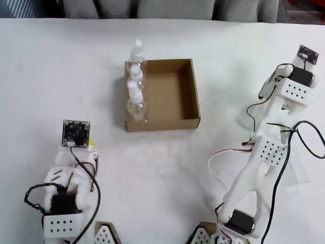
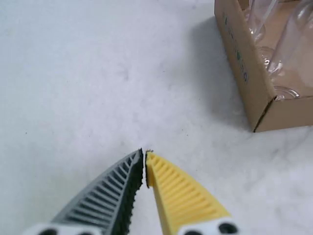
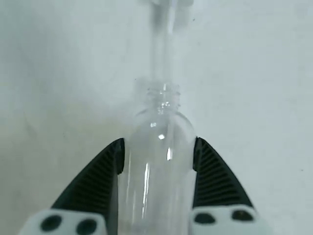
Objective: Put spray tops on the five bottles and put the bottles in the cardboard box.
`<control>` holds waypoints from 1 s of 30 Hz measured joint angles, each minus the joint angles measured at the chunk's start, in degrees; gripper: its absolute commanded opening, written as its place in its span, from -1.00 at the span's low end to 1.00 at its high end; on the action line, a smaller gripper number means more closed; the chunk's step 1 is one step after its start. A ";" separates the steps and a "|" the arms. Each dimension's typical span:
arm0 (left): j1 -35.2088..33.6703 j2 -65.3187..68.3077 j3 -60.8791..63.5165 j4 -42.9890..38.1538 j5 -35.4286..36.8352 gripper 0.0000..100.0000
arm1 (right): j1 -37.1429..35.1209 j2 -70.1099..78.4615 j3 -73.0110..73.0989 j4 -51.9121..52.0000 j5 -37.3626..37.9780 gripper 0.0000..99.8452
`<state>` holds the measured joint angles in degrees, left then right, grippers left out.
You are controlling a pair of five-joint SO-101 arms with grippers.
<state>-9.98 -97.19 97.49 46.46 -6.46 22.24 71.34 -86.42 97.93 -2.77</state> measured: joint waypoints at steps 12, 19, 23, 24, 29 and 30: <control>0.09 0.00 0.00 0.00 0.00 -0.96 | 0.00 -5.89 11.78 0.35 2.64 -0.97; 0.53 0.00 0.00 0.00 0.00 -0.96 | 0.00 -17.05 27.43 0.53 3.87 -0.97; 0.53 0.00 0.00 0.00 0.00 -0.96 | 0.00 -24.00 38.07 0.53 5.80 -0.97; 0.53 0.00 0.00 0.00 0.00 -0.96 | 0.00 -25.76 40.26 0.53 6.15 -0.97; 0.88 0.00 0.00 0.00 0.00 -0.96 | 0.00 -33.32 50.99 0.53 9.05 -0.97; 0.88 0.00 0.00 0.00 0.00 -0.96 | 0.00 -34.90 53.19 0.53 9.23 -0.97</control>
<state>-9.10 -97.19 97.49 46.46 -6.46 22.24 36.44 -33.23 98.46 6.46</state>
